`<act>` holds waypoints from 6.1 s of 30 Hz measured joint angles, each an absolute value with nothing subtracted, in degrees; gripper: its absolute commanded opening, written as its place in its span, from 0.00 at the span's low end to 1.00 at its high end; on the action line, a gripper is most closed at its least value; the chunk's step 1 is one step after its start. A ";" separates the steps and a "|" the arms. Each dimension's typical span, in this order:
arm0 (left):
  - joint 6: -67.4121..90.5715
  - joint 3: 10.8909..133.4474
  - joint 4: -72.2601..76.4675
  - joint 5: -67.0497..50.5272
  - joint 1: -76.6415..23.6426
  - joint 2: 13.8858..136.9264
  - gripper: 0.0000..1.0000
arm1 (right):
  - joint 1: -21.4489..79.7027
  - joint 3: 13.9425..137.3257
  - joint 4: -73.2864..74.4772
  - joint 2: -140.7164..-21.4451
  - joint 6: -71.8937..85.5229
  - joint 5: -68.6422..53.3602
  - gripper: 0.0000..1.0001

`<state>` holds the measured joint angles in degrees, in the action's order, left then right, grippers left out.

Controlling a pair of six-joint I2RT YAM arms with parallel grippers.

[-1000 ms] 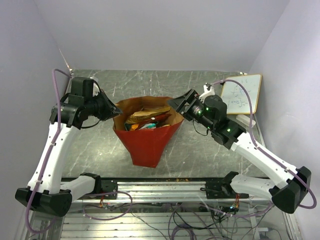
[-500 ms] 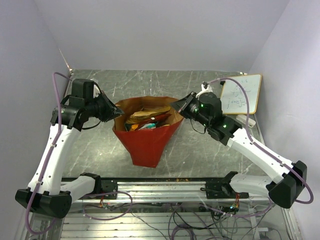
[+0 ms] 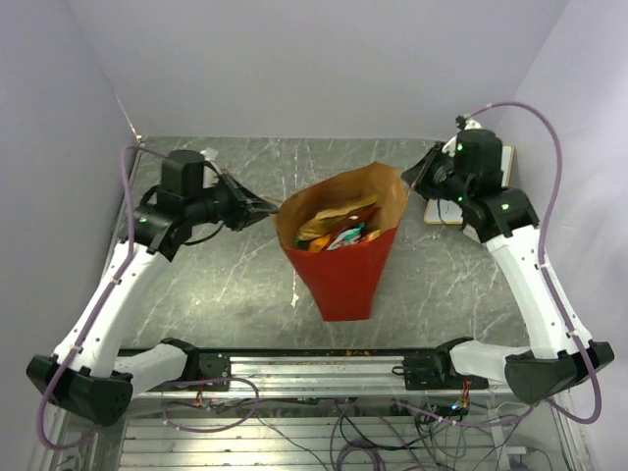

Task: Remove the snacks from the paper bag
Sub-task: Adjust the paper bag at the center of the board, then take out the snack from the paper bag.

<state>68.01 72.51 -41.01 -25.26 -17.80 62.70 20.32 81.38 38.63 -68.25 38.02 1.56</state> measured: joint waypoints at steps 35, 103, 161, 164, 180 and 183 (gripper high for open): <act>52.66 74.70 -40.51 0.69 -48.51 59.94 0.76 | 11.86 84.68 41.12 -70.72 16.12 -37.50 0.00; 18.96 73.65 -11.57 18.63 -57.87 97.82 0.48 | 11.84 82.06 40.71 -64.55 22.02 -29.15 0.00; 23.00 70.39 -6.33 -2.44 -55.18 89.47 0.07 | 12.95 92.25 49.63 -70.11 9.15 -23.20 0.00; 25.21 70.02 -7.09 -1.30 -56.05 87.90 0.07 | 14.02 92.25 49.60 -70.57 8.01 -24.77 0.00; 27.66 87.20 -23.70 12.01 -58.46 85.01 0.07 | 14.37 92.60 48.27 -72.40 11.81 -21.32 0.00; 27.22 91.42 -24.23 12.47 -58.46 84.44 0.07 | 14.37 92.12 46.92 -72.18 13.28 -21.17 0.00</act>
<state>27.22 91.42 -24.23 12.47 -58.46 84.44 14.37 92.12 46.92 -72.18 13.28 -21.17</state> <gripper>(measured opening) 0.068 0.005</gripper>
